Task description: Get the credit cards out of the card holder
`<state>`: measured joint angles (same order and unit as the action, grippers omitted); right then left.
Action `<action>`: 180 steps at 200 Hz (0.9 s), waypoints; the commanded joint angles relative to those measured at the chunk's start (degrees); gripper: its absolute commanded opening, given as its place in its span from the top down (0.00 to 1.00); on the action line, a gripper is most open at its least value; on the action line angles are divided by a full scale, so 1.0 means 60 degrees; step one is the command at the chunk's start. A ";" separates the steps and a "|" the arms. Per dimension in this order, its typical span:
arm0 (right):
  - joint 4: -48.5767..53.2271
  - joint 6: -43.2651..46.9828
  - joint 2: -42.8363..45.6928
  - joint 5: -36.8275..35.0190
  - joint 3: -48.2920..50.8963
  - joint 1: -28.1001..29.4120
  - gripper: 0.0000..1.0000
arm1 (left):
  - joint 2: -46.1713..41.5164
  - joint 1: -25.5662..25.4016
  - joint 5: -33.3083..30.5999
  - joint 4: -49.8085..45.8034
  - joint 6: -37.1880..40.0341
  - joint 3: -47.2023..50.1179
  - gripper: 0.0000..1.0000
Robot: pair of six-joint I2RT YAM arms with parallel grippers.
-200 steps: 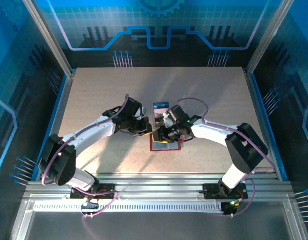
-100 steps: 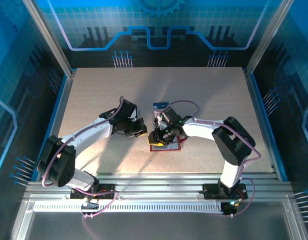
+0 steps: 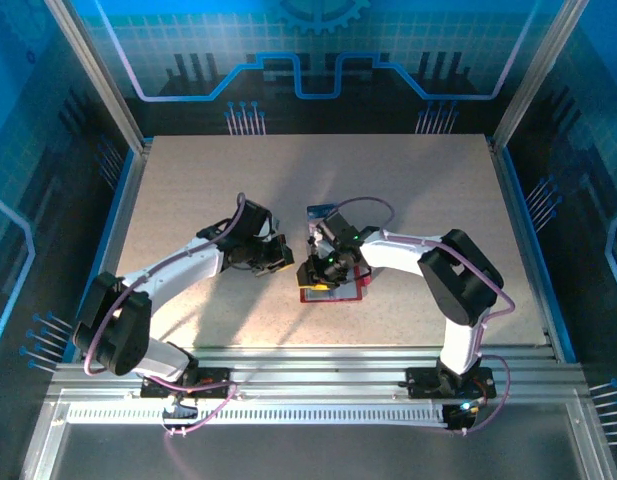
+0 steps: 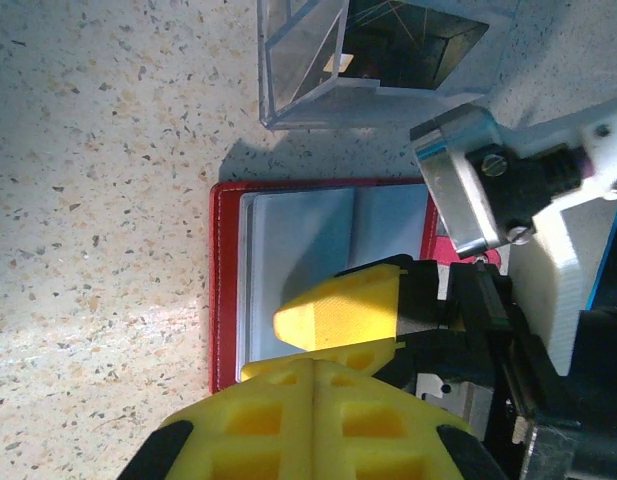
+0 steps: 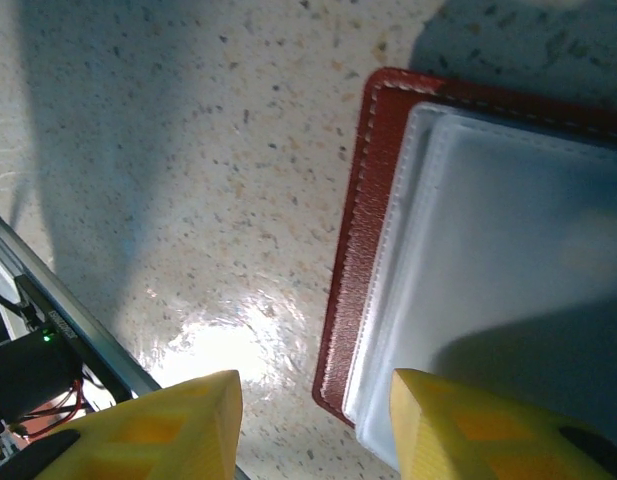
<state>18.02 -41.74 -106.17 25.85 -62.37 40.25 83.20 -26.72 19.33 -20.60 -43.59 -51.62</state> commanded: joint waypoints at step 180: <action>0.1233 0.0532 -0.0151 -0.0859 -0.0346 0.0480 0.63 | 0.3083 -0.0082 0.2470 0.1440 -0.0296 -0.0100 1.00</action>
<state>23.92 -39.31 -106.52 21.45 -63.94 41.98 100.09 -26.41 29.61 -12.01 -45.15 -50.24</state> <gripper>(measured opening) 0.382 0.040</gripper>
